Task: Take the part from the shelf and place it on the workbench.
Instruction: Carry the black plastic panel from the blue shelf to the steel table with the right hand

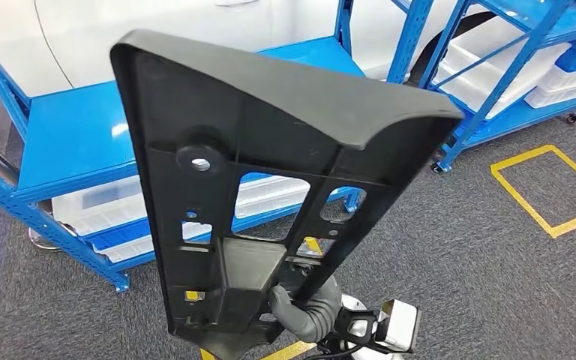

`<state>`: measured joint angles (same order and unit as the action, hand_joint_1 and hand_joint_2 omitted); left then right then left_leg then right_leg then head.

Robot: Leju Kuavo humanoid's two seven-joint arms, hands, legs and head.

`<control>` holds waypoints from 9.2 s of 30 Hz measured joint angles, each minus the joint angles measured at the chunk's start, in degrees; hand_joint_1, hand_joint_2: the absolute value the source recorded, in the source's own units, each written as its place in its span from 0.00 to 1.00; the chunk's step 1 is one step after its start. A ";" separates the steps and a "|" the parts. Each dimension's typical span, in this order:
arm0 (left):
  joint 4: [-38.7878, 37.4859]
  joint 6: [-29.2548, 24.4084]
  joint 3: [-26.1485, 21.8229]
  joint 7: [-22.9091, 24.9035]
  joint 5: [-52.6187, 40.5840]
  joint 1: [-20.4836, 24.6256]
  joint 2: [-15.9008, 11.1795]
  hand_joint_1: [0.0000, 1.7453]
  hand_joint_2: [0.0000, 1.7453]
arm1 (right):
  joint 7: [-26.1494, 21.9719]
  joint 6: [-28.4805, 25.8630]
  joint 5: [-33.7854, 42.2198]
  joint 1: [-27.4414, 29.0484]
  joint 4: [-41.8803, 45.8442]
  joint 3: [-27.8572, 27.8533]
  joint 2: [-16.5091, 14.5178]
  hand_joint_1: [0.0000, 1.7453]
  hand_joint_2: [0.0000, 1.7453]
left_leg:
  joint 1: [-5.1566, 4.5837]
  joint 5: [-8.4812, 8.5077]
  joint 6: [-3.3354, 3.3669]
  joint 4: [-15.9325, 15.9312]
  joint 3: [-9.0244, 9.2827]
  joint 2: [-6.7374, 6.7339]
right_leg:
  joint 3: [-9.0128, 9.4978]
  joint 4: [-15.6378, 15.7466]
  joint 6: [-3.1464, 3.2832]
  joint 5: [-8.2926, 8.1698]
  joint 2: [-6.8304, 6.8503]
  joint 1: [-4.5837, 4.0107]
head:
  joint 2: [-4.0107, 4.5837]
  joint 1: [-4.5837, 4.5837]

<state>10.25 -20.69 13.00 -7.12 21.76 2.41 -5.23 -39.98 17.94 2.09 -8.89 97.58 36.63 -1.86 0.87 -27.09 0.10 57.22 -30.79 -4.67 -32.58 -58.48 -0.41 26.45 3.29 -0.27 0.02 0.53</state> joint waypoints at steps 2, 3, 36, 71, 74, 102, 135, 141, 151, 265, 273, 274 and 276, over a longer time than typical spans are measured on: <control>-0.01 -0.15 0.27 0.35 -0.10 0.04 -0.01 0.00 1.00 | -0.01 -0.12 0.14 0.10 0.36 -0.09 0.34 1.00 1.00 | -0.20 -0.05 -0.61 -0.02 0.10 -0.97 | 0.04 0.88 0.70 -0.08 -0.40 -0.35 | 0.00 0.00; -0.01 -0.20 0.39 0.44 -0.12 0.12 -0.03 0.00 1.00 | -0.01 -0.15 0.14 0.17 0.49 -0.11 0.49 1.00 1.00 | -0.16 -0.16 -0.95 -0.05 0.14 -1.27 | 0.00 1.03 1.05 -0.24 -0.99 -0.22 | 0.00 -0.01; -0.20 2.68 -0.32 -2.68 3.17 -0.31 -1.32 0.00 1.00 | -0.05 2.07 0.12 1.24 4.57 -3.12 1.16 1.00 1.00 | -0.22 -2.22 -1.21 2.67 -0.67 0.72 | -0.28 1.76 2.15 -1.15 -2.01 -0.16 | 0.00 -0.02; -0.32 5.75 -0.04 -0.44 2.82 -0.17 -2.11 0.00 1.00 | 0.02 -2.99 -2.94 1.46 6.56 -4.64 0.47 1.00 1.00 | 0.30 -8.05 -2.12 16.22 -6.93 4.10 | -0.93 1.57 2.46 -1.66 -5.16 0.03 | 0.00 -0.03; -0.33 5.82 -0.04 0.78 2.92 -0.30 -1.66 0.00 1.00 | 0.02 -3.00 -2.91 1.23 6.31 -4.45 0.81 1.00 1.00 | 0.55 -2.49 -2.15 8.96 -4.34 5.11 | -0.86 1.02 2.08 -1.41 -7.48 0.17 | 0.00 -0.03; -0.37 7.82 -0.89 1.60 5.27 -0.51 2.59 0.00 1.00 | 0.02 -2.49 -0.73 1.57 5.90 -4.43 4.69 1.00 1.00 | 0.15 -7.99 -1.95 16.79 -7.34 4.19 | -1.41 1.08 2.44 -1.49 -5.24 -0.06 | 0.00 -0.03; -0.39 7.71 -1.64 2.17 5.17 -0.36 2.68 0.00 1.00 | 0.03 -2.54 -0.75 -1.95 3.54 -3.50 3.31 1.00 1.00 | 0.22 -3.13 -1.92 10.76 -5.51 5.04 | -1.29 0.78 1.98 -1.30 -7.33 0.34 | 0.00 -0.03; -0.43 7.86 -1.75 1.48 5.91 0.11 2.63 0.00 1.00 | 0.03 -2.15 -0.05 -2.53 3.32 -3.40 3.14 1.00 1.00 | 0.37 0.36 -0.65 1.00 -1.47 7.61 | -2.14 -0.06 -0.01 -1.11 -10.39 0.57 | 0.00 -0.03; -0.43 7.83 -1.88 1.09 6.06 -0.15 2.79 0.00 1.00 | 0.03 -2.68 -0.08 -3.56 2.06 -3.41 3.04 1.00 1.00 | -0.08 -0.11 0.27 0.39 -0.42 0.94 | -5.19 -6.30 -0.85 0.67 -1.60 0.72 | 0.00 -0.03; -0.48 10.39 -1.25 0.92 3.32 0.15 3.01 0.00 1.00 | 0.03 -2.66 0.93 -2.41 4.01 -8.98 2.73 1.00 1.00 | 0.04 1.13 0.34 0.05 -1.72 4.79 | -1.18 -0.81 -0.05 0.72 -5.10 0.12 | 0.00 -0.03; -0.48 10.26 -1.24 0.97 3.57 0.02 3.02 0.00 1.00 | 0.03 -2.55 1.06 -2.49 4.01 -9.17 2.73 1.00 1.00 | 0.16 0.62 0.57 -0.16 -0.91 4.26 | -5.57 -8.28 -1.10 1.53 -3.45 1.15 | 0.00 -0.03; -0.48 10.25 -1.24 0.97 3.62 0.03 3.03 0.00 1.00 | 0.03 -2.53 1.08 -2.57 4.00 -9.17 2.73 1.00 1.00 | 0.08 0.40 0.29 -0.12 -0.72 4.25 | -3.59 -4.23 -0.99 0.01 -3.14 1.07 | 0.00 -0.04; -0.48 10.18 -1.24 0.97 3.74 0.07 3.03 0.00 1.00 | 0.02 -2.49 1.18 -2.82 3.98 -9.16 2.67 1.00 1.00 | -0.08 -0.01 -0.39 -0.07 -0.52 4.19 | -1.51 0.15 -0.46 -0.95 -2.89 0.80 | 0.00 -0.04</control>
<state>9.77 -10.51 11.76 -6.15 25.50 2.49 -2.20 -39.96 15.45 3.27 -11.71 101.56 27.46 0.81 0.79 -27.10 -0.29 57.15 -31.31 -0.48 -34.09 -58.33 -0.87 25.49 0.40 0.53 0.02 0.49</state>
